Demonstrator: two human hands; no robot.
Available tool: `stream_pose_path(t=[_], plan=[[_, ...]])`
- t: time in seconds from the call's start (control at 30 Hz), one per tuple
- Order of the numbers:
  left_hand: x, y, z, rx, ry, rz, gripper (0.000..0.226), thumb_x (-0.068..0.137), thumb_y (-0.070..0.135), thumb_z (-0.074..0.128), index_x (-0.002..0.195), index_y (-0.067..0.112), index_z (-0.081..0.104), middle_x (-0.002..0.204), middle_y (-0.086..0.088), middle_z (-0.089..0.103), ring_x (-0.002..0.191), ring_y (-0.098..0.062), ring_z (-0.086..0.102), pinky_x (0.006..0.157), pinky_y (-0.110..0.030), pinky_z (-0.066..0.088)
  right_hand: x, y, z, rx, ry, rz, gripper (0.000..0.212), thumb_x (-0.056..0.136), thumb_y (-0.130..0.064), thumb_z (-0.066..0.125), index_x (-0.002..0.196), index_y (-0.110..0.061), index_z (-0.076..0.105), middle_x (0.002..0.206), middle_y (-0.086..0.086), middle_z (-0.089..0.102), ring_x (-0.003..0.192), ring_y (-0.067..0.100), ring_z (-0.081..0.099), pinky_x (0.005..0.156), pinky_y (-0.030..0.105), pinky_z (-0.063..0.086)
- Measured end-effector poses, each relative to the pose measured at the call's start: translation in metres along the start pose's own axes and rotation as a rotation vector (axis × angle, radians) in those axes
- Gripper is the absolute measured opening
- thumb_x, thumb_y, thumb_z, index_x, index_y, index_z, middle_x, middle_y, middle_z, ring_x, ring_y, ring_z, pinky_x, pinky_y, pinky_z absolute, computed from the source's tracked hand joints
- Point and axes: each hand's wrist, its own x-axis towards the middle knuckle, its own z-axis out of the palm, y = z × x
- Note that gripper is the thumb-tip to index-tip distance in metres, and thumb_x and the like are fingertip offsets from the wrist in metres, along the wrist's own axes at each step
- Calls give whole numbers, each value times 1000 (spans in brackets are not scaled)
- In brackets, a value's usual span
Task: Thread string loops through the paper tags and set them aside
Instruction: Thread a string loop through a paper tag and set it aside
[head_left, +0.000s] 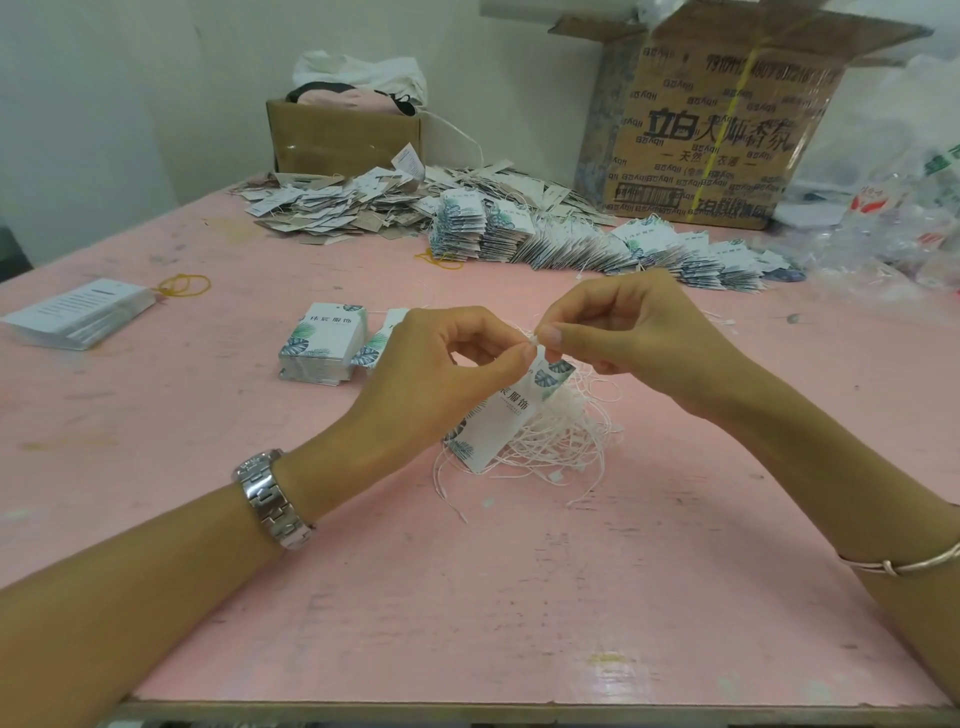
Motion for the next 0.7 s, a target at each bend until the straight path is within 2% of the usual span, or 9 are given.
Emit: stream_pose_path(t=[0.27,0.47,0.7], plan=[[0,1,0,8,-16,-14,3,85,24,75,83,23,76,77,8,75,65,3,60,56,-6,39,0,1,0,-39,-16,-27,20,79,-23,73,86,-5,74,65,0,69,51,4,50,48,13,37],[-1,3,0,122,-13,21,5,85,32,74,85,27,75,79,13,74,70,4,60,62,-10,35,0,-1,0,-16,-31,-8,22,79,-24,71,86,-3,72,66,8,65,50,12,41,48,19,32],[1,5,-1,-103,-40,-28,10,74,29,77,80,21,75,75,10,75,68,2,62,62,-8,41,-1,2,4,149,-47,28,19,77,-19,68,83,-1,67,63,5,60,47,7,38,46,16,30]])
